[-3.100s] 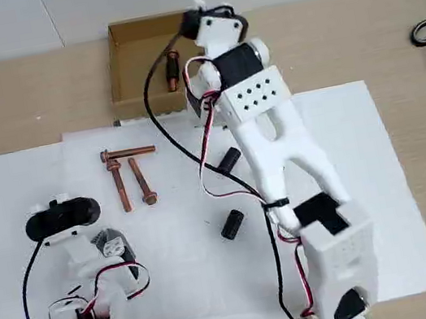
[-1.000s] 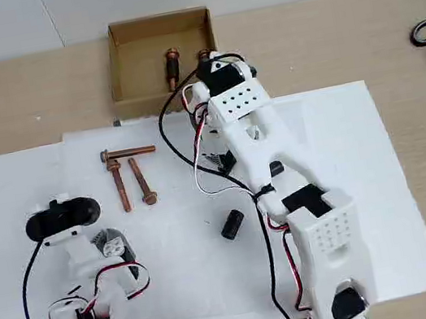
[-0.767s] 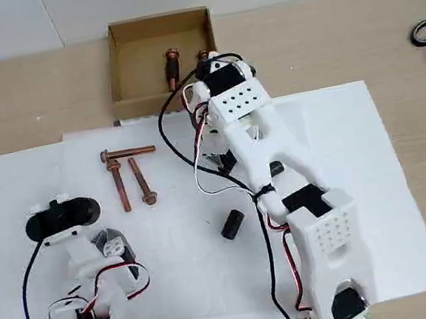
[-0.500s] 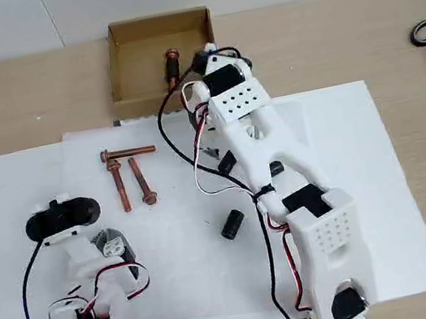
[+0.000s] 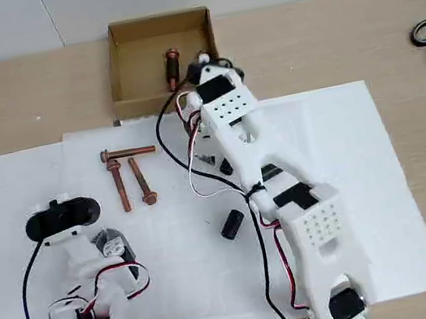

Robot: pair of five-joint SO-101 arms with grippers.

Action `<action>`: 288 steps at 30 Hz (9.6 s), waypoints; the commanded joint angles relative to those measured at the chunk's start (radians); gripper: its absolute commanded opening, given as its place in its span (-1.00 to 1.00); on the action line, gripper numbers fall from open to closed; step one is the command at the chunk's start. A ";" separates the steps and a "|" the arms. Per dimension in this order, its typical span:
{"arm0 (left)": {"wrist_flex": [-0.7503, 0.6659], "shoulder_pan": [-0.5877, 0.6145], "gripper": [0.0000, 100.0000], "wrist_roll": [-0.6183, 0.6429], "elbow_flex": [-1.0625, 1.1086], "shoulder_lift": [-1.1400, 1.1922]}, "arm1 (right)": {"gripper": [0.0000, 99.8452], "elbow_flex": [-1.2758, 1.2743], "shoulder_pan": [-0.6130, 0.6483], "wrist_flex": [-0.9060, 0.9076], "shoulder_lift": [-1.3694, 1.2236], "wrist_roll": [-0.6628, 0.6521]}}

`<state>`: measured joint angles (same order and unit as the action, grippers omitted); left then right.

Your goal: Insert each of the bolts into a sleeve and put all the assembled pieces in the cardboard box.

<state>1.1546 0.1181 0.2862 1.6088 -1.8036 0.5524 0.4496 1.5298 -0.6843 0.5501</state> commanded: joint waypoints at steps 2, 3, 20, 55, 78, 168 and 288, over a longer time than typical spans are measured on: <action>-0.026 0.006 -0.99 0.002 -0.004 -0.009 | -0.62 0.029 0.001 -0.015 0.001 -0.006; -0.026 0.006 -0.99 0.002 -0.004 -0.009 | -0.62 0.029 -0.001 -0.015 -0.001 -0.006; -0.026 0.006 -0.99 0.002 -0.001 -0.009 | -0.97 0.029 -0.030 -0.010 -0.004 -0.011; 0.052 0.006 -0.99 0.003 -0.332 0.137 | -1.00 -0.577 -0.317 0.193 0.957 -0.083; 0.149 0.002 -0.99 0.219 -1.271 1.507 | -1.00 -1.382 -0.544 0.087 1.768 -0.084; 0.598 -0.164 -0.99 0.195 -2.367 2.076 | -1.00 -1.030 -0.288 0.170 1.851 -0.264; 0.098 -0.706 -0.53 0.210 -0.685 0.336 | -1.00 -1.470 0.314 -0.562 2.157 -0.753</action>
<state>1.2175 -0.6045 0.5317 0.9321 -1.4676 -0.9851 0.7687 1.0065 1.4668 -0.1956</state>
